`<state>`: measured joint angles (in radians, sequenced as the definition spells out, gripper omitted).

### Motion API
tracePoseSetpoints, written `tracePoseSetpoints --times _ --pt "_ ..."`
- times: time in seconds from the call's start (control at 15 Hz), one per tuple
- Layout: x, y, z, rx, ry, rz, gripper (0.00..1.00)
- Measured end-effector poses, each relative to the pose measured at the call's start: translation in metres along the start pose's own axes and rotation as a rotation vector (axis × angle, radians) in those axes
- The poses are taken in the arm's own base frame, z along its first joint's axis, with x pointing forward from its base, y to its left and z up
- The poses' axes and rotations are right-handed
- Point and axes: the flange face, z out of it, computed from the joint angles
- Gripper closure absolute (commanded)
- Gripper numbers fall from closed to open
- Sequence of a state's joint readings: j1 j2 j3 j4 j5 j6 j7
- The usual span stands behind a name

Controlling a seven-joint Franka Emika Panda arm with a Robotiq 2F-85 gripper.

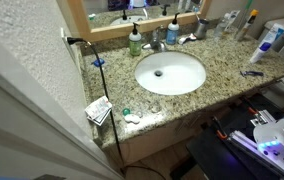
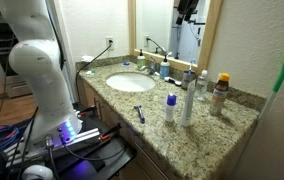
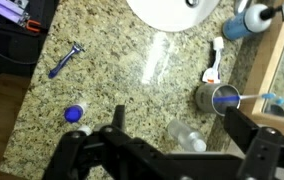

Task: Place the blue and white pump bottle on the right side of the faucet, place the green and white pump bottle on the left side of the faucet, put the toothbrush in the silver cup, place the toothpaste next to the silver cup

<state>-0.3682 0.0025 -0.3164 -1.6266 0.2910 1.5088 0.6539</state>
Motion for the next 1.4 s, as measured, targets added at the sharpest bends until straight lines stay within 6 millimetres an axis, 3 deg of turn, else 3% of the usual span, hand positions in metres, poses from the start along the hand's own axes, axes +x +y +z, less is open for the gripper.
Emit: tracePoseSetpoints --times 0.13,0.2,0.47,0.6,0.73,0.93,1.0,1.07,1.27,1.4 --pt "-0.044 -0.01 0.018 -0.06 -0.01 -0.104 0.0" --pt "-0.056 -0.012 0.02 -0.064 -0.013 -0.115 0.0" --pt "-0.048 -0.008 0.016 -0.058 -0.007 -0.094 0.0" --pt "-0.057 -0.016 0.024 -0.092 -0.005 -0.148 0.0" --pt "-0.088 -0.04 0.043 -0.146 -0.015 -0.237 0.0" --pt "-0.164 -0.089 0.077 -0.22 -0.018 -0.409 0.0" --pt "-0.181 -0.097 0.083 -0.232 -0.016 -0.424 0.0" --pt "-0.185 -0.099 0.084 -0.234 -0.015 -0.424 0.0" --pt "-0.165 -0.089 0.077 -0.221 -0.014 -0.395 0.0" --pt "-0.162 -0.089 0.077 -0.229 -0.003 -0.395 0.0"
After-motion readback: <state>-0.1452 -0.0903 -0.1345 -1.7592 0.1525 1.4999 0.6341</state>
